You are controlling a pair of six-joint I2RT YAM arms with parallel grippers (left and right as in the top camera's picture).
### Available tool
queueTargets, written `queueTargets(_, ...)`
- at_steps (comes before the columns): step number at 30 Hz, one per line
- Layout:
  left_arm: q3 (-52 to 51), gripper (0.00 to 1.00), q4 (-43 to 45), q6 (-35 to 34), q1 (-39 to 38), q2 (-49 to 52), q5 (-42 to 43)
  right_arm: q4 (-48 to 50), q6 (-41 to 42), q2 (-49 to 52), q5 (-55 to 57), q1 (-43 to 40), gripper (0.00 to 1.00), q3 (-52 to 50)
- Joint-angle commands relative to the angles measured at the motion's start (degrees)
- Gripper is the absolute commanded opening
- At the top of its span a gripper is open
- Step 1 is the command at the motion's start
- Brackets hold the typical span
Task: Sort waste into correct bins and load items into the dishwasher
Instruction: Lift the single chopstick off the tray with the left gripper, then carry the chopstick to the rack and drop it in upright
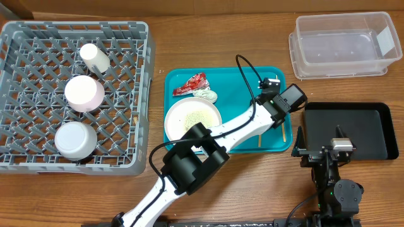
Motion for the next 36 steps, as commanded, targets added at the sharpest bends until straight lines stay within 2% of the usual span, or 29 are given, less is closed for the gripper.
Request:
queueTargets(1, 2.1, 0.04, -3.8, 2.1, 2.8, -3.8, 2.4, 0.3, -0.2, -0.6, 0.5, -0.2, 1.0, -0.6)
queueTargets(11, 4.8, 0.04, -18.1, 17.2, 13.7, -20.2, 9.5, 0.4, -0.2, -0.6, 0.5, -0.2, 1.0, -0.6)
queueTargets(17, 4.8, 0.04, -26.4, 26.4, 25.7, -28.8, 9.7, 0.3, -0.2, -0.6, 0.5, -0.2, 1.0, -0.6)
queueTargets(22, 4.6, 0.04, -31.5, 34.3, 35.8, -30.0, 12.5, 0.3, -0.2, -0.6, 0.5, -0.2, 1.0, -0.6)
queueTargets(25, 2.4, 0.04, -31.7, 40.6, 40.1, -29.6, 19.0, 0.4, -0.2, -0.6, 0.5, -0.2, 1.0, -0.6)
queueTargets(36, -10.7, 0.04, -23.1, 41.9, 50.5, -29.4, 19.1, 0.3, -0.2, -0.6, 0.5, -0.2, 0.99, -0.6)
